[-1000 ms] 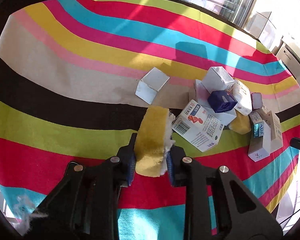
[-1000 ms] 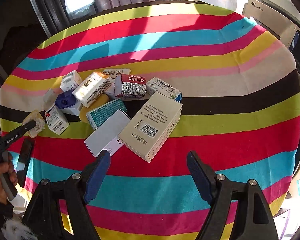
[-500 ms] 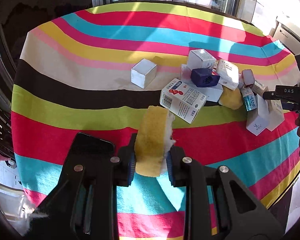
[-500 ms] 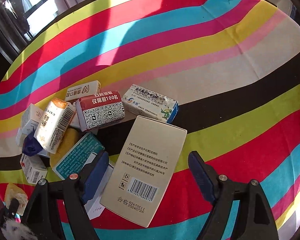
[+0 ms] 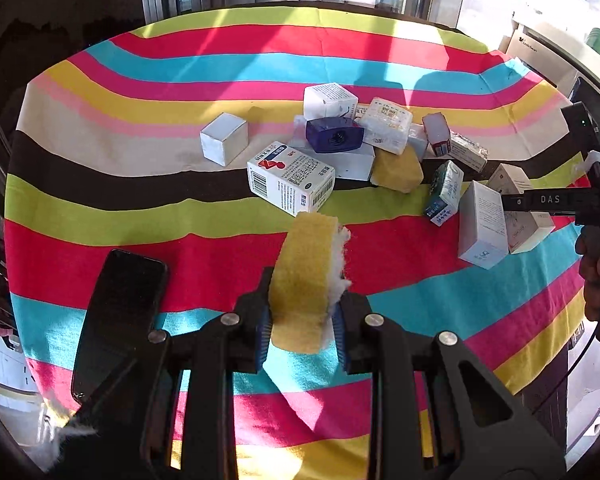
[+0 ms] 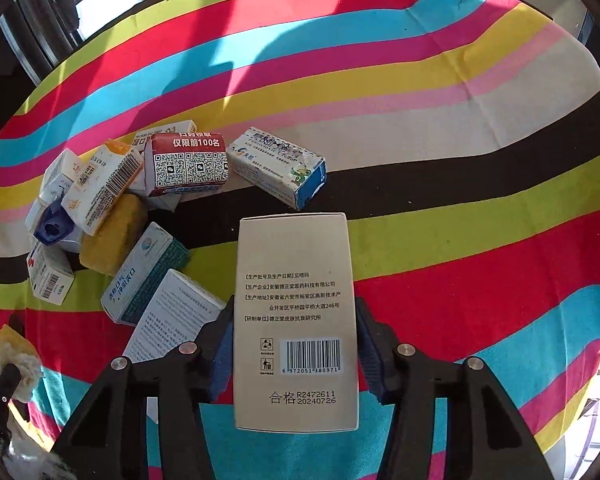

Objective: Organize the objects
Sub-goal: 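Carry the sponge and beige box into the bin and open both tools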

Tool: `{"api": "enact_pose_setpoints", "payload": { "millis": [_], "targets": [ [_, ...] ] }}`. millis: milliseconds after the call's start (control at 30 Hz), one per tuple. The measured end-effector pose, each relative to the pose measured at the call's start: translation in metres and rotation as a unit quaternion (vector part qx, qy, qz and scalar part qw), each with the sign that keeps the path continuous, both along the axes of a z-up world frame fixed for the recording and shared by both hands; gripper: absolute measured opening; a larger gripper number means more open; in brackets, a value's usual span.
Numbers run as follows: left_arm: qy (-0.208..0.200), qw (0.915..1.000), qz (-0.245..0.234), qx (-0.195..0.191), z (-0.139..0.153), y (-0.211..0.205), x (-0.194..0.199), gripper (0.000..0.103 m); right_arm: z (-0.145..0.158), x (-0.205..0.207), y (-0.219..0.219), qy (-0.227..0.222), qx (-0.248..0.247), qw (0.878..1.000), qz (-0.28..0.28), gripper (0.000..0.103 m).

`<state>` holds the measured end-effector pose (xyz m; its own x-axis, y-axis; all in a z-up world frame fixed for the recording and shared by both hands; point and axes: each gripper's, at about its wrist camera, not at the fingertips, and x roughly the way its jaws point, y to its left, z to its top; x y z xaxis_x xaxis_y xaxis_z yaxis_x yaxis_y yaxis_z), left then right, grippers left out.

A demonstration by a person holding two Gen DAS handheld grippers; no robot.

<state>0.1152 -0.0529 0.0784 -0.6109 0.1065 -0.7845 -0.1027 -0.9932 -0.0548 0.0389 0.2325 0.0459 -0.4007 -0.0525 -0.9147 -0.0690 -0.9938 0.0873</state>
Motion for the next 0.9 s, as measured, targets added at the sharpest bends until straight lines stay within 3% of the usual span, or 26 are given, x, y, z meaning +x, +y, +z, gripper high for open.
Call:
{"api": "enact_pose_setpoints", "payload": {
  "millis": [367,600,800,900],
  "targets": [
    [0.005,0.9990,-0.031,0.032,0.008,0.026,0.016,0.030,-0.004,0.069,0.018,0.016,0.011,1.000,0.021,0.053],
    [0.003,0.9929,-0.086,0.083,0.011,0.058,0.028,0.030,0.011,0.130,0.060,0.031,0.004,0.999,-0.008,0.053],
    [-0.023,0.9729,-0.171,0.154,0.007,0.113,0.037,0.030,0.027,0.188,0.122,0.025,0.032,0.996,-0.077,0.053],
    [-0.049,0.9526,-0.224,0.200,0.002,0.153,0.045,0.030,0.022,0.209,0.149,0.010,0.047,0.992,-0.113,0.053]
  ]
}}
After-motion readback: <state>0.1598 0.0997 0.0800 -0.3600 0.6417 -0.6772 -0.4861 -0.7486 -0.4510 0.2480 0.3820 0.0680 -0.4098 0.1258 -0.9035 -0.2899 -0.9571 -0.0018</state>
